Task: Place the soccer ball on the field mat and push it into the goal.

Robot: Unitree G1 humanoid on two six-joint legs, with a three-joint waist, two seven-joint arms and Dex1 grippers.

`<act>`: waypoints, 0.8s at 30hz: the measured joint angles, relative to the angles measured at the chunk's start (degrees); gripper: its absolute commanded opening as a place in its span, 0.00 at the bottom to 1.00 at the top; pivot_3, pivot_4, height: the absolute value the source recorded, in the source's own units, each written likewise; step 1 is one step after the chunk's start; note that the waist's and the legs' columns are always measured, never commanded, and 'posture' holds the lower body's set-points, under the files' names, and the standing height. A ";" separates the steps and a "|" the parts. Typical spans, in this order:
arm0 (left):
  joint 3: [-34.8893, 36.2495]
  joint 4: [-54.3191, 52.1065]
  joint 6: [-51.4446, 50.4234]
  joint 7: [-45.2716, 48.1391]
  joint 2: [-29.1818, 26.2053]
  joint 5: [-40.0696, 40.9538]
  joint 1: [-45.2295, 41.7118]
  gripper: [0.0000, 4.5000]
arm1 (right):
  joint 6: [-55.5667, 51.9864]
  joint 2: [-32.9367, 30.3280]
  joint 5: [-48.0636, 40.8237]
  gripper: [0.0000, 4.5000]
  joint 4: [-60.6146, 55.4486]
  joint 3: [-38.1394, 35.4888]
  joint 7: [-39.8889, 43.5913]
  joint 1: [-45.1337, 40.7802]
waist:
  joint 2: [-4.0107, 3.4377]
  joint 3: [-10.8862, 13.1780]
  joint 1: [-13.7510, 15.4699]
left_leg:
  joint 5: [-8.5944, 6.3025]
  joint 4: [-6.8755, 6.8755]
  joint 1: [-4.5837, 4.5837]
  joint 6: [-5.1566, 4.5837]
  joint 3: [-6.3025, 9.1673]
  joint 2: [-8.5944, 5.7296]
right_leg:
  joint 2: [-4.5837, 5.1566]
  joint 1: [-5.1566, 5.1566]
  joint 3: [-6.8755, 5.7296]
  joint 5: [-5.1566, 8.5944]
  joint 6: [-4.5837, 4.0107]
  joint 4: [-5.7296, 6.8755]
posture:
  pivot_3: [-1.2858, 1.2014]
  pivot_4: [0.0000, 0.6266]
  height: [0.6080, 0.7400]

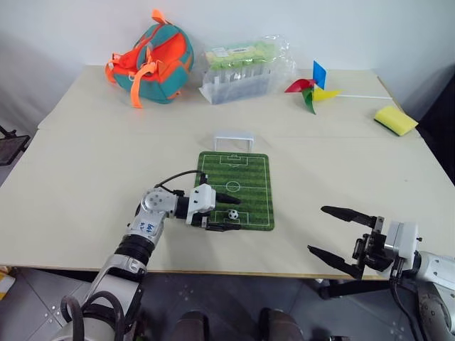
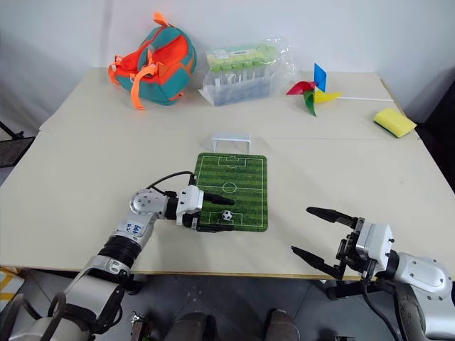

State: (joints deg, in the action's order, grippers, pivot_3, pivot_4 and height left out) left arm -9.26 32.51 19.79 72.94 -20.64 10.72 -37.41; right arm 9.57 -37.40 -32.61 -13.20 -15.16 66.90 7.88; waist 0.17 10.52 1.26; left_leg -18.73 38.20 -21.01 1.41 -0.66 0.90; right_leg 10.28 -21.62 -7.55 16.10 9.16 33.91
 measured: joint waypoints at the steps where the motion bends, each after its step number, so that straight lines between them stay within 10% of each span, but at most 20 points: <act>1: 0.65 -2.61 -1.14 0.76 -1.25 1.50 1.20 0.76 | -0.18 0.00 0.00 1.00 0.11 0.26 0.03 -0.20 | 0.00 0.00 -0.09 | 0.00 -0.01 0.00 0.00 0.01 0.01 | 0.00 0.00 0.00 0.00 0.00 0.01 | 0.52 0.24 1.00; 6: 6.45 -17.45 -8.66 2.41 -9.92 8.64 10.42 0.76 | -1.82 0.05 -0.98 1.00 0.34 0.90 -0.29 -2.26 | -0.01 0.00 -0.29 | 0.00 0.01 0.02 0.00 0.01 0.01 | 0.01 0.00 0.04 -0.01 -0.01 0.03 | 0.52 0.24 1.00; 16: 5.01 -30.68 -17.43 -0.43 -10.55 11.54 23.07 0.04 | -1.79 1.22 -1.21 1.00 2.55 1.34 0.68 -4.16 | -0.04 0.01 0.90 | -0.05 0.10 -0.04 -0.06 0.05 -0.01 | 0.02 0.03 0.04 -0.02 0.00 0.01 | 0.52 0.24 1.00; 24: -1.48 -22.85 -17.32 -8.30 -1.71 3.77 15.21 0.01 | -0.92 1.43 -0.54 1.00 2.86 0.99 1.08 -2.11 | -0.05 0.00 0.79 | -0.05 0.08 -0.01 -0.06 0.02 -0.02 | 0.01 0.03 0.02 -0.02 0.01 0.02 | 0.52 0.24 1.00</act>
State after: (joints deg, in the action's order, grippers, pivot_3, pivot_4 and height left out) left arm -10.74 9.66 2.47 64.65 -22.35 14.49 -22.20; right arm 8.65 -35.97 -33.15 -10.34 -14.16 67.98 5.77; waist 0.13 10.52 2.05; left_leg -18.78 38.29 -21.03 1.35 -0.64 0.88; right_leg 10.29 -21.59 -7.53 16.08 9.16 33.93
